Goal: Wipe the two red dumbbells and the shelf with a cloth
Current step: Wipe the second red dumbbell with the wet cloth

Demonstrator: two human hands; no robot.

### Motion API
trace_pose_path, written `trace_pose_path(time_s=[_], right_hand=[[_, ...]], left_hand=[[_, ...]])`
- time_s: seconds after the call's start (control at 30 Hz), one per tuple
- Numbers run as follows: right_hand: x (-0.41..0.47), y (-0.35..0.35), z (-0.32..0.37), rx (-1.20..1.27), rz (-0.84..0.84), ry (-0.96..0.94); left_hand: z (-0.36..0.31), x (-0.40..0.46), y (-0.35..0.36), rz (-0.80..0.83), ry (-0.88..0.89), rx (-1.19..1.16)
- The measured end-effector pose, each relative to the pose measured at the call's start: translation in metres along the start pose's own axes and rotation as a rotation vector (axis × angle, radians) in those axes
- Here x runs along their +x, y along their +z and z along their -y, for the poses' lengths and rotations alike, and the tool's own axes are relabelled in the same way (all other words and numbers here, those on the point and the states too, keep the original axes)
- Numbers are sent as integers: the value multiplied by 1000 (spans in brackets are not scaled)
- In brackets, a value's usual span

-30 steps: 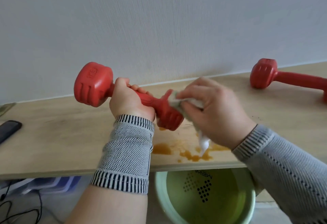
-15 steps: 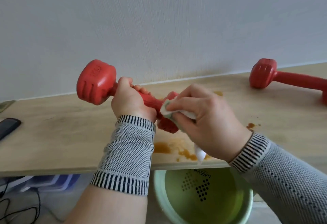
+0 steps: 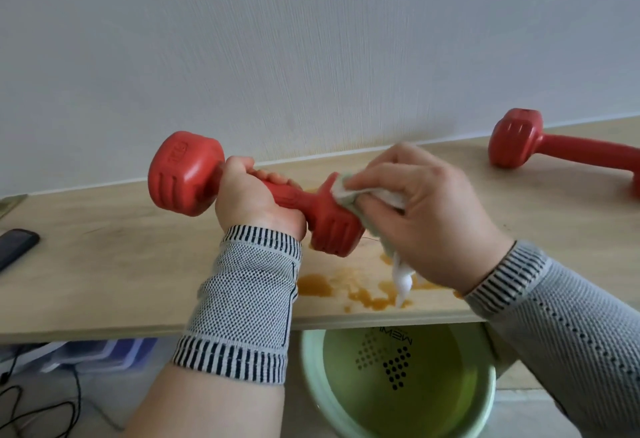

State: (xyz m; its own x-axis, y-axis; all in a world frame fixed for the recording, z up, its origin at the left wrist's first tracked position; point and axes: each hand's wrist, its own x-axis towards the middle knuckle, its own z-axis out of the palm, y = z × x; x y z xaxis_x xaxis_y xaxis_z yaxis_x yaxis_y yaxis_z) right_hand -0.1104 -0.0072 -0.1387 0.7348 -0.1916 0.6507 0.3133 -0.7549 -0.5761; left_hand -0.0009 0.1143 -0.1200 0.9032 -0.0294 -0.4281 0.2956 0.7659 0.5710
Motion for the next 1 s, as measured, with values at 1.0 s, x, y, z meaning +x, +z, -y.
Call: trace_pose_path(time_s=[1.0], right_hand=[[-2, 8, 7, 37, -184, 7]], left_hand=[[-12, -4, 5, -21, -53, -77]])
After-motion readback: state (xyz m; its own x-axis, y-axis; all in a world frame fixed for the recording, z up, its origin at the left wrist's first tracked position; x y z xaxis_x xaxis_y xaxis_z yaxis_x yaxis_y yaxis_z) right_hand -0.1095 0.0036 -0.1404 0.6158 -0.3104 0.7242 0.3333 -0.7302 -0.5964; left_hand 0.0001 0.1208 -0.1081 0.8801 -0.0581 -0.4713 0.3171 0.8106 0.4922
